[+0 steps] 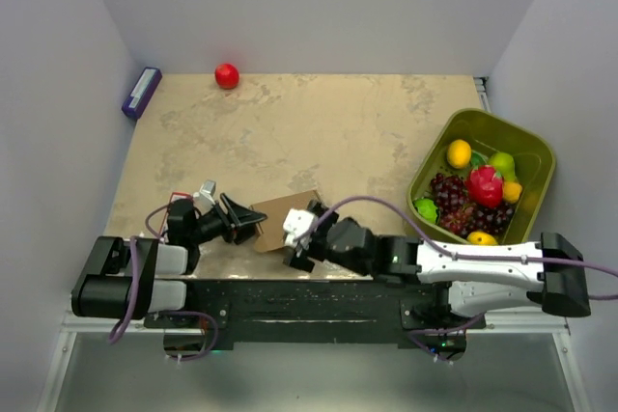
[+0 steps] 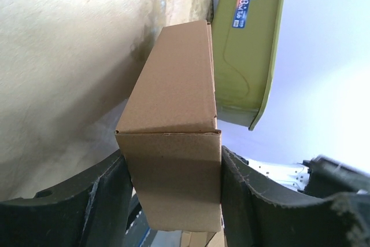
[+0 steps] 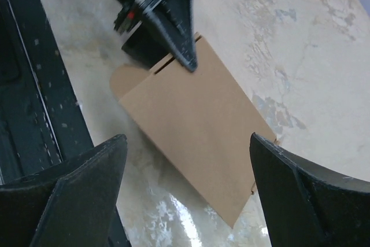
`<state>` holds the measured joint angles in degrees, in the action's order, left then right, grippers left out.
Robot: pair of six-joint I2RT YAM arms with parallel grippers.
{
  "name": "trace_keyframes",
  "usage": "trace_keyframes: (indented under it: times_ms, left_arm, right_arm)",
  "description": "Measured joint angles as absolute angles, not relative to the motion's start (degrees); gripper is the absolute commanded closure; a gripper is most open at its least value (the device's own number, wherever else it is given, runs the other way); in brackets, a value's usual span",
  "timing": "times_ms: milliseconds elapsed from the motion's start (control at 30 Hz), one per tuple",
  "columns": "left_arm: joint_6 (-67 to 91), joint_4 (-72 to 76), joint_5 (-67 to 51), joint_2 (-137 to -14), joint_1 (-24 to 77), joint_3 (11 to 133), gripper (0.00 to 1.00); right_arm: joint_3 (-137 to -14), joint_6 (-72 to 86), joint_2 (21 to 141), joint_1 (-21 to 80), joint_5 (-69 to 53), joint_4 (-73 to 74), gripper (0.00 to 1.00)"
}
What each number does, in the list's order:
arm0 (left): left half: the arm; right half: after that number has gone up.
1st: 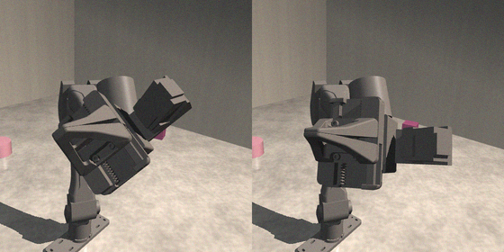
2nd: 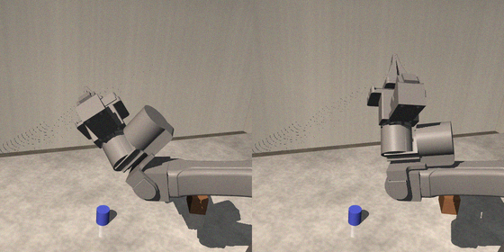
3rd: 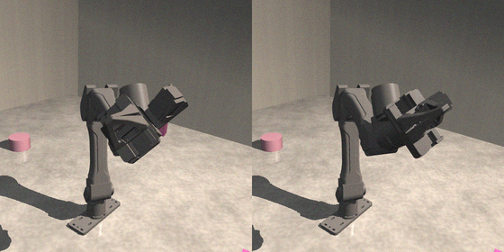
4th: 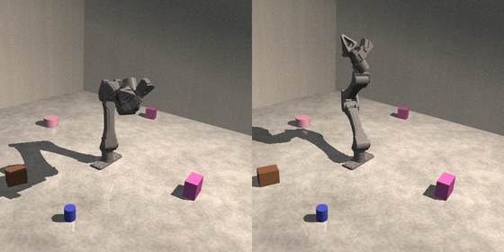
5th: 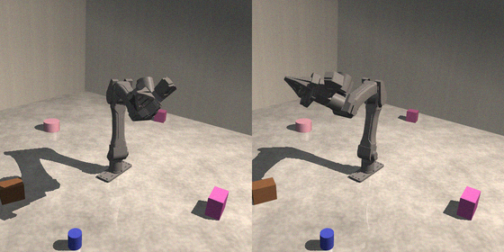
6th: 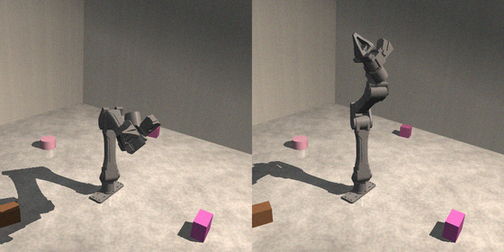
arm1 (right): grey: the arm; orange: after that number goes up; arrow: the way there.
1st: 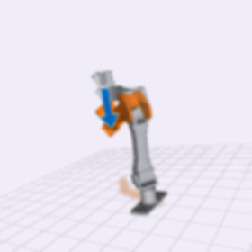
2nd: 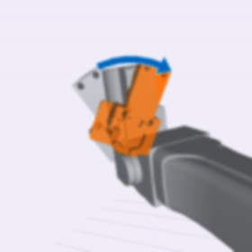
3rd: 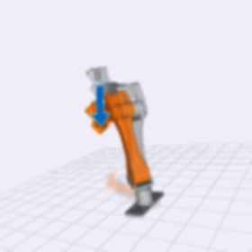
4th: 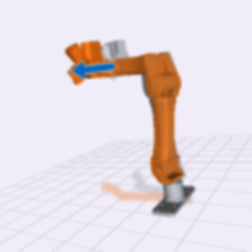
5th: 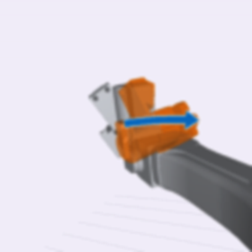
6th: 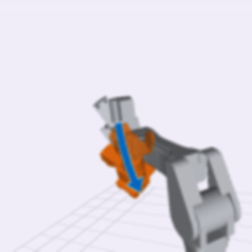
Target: Fold the paper box
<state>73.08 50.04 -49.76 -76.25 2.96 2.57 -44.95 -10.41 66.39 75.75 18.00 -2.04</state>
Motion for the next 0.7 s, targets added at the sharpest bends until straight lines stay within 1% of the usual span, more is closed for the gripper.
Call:
trace_keyframes:
  times_ms: [100, 200, 433, 700]
  left_arm:
    - [72.8, 47.2, -51.5, -75.8, 1.3, 2.6, 0.82]
    - [72.9, 45.6, -52.8, -74.9, 0.6, 2.6, 0.83]
    - [73.0, 43.3, -55.4, -70.8, 0.4, 2.5, 0.84]
    - [75.9, 44.0, -55.5, -68.0, 0.4, 2.5, 0.88]
  right_arm:
    - [-42.1, -15.6, 68.5, 83.3, 24.8, -4.7, 0.11]
    - [-41.3, -19.7, 72.8, 87.7, 29.3, -6.6, 0.11]
    - [-41.0, -24.9, 82.9, 88.9, 36.6, -12.5, 0.11]
    - [-41.5, -31.0, 92.0, 89.2, 46.3, -16.8, 0.11]
